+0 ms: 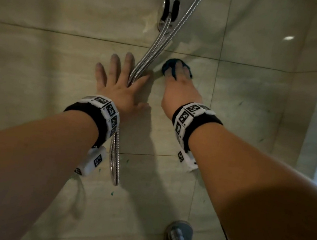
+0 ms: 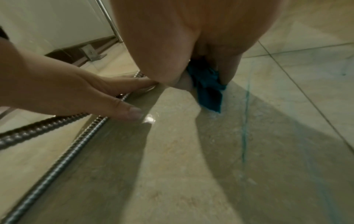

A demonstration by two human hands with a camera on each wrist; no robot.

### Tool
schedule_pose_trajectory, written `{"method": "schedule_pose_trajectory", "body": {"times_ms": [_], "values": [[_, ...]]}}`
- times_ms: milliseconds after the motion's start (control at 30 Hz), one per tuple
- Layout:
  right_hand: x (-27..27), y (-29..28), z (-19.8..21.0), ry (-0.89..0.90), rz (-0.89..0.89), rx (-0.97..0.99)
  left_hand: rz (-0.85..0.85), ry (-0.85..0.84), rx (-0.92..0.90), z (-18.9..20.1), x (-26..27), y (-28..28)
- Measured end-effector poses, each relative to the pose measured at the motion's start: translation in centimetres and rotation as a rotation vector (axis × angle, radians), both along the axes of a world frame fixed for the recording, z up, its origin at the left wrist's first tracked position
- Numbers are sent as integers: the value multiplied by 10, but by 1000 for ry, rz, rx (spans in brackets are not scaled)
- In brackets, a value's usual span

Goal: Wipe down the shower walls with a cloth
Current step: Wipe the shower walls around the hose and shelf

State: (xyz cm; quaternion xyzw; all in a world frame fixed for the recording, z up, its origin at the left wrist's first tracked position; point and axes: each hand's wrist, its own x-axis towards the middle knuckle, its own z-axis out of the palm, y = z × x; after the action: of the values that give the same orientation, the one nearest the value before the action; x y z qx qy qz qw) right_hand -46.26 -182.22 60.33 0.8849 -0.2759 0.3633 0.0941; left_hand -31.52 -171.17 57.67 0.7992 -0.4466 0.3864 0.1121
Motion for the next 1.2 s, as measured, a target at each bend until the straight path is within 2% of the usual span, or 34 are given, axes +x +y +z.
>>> {"method": "schedule_pose_trajectory", "body": {"times_ms": [133, 333, 500, 700, 1000, 1200], "values": [[-2, 0, 4, 32, -21, -28, -40, -17, -52, 20, -15, -18], [-4, -13, 5, 51, -23, -101, -76, 109, -147, 22, -25, -47], [-31, -45, 35, 8, -60, -121, -117, 148, -119, 22, -27, -38], [-60, -85, 66, 7, -65, -161, -10, 167, -48, 24, -41, -40], [-58, -95, 45, -58, 55, -213, 68, 112, -75, 21, -42, -47], [-63, -101, 8, -31, 133, -130, 97, 86, -111, 16, -47, -51]]}}
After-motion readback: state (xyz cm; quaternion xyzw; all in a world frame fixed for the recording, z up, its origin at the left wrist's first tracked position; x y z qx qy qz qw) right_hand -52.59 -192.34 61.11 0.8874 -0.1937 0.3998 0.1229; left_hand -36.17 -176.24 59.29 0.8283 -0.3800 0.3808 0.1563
